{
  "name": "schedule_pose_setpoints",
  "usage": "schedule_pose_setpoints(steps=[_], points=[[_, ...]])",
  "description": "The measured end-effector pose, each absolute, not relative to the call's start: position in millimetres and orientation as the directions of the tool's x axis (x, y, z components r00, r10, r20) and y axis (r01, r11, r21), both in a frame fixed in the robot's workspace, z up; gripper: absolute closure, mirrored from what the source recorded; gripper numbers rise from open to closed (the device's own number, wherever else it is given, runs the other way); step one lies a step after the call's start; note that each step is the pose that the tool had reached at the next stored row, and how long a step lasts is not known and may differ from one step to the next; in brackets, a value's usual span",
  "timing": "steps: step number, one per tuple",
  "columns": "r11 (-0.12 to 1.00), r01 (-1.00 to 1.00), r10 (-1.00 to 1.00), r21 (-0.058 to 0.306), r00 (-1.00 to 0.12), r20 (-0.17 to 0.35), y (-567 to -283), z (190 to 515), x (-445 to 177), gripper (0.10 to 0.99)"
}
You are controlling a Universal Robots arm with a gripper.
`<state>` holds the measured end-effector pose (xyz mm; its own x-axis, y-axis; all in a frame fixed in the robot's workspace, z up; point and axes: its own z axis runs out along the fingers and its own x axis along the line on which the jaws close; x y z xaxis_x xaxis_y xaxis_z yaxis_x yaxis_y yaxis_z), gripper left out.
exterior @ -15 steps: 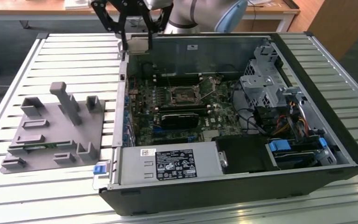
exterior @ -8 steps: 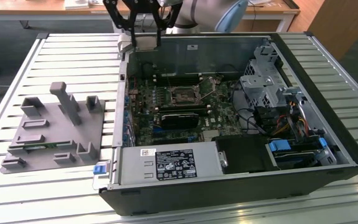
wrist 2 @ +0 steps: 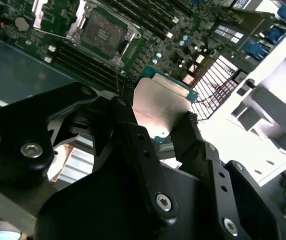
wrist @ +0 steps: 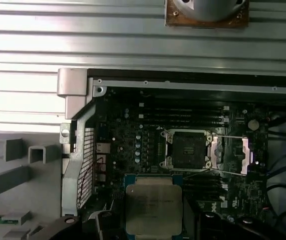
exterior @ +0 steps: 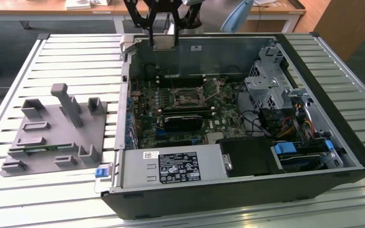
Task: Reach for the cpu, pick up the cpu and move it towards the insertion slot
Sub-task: 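Pick up the cpu and move it towards the insertion slot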
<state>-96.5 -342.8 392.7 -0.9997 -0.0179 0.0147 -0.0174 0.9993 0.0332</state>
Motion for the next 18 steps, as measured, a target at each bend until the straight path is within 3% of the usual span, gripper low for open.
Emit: schedule_pose_setpoints(steps=[18], points=[[0.999,-0.017,-0.018,0.033,-1.000,0.015,-337.3,391.0,-31.9,0.541]])
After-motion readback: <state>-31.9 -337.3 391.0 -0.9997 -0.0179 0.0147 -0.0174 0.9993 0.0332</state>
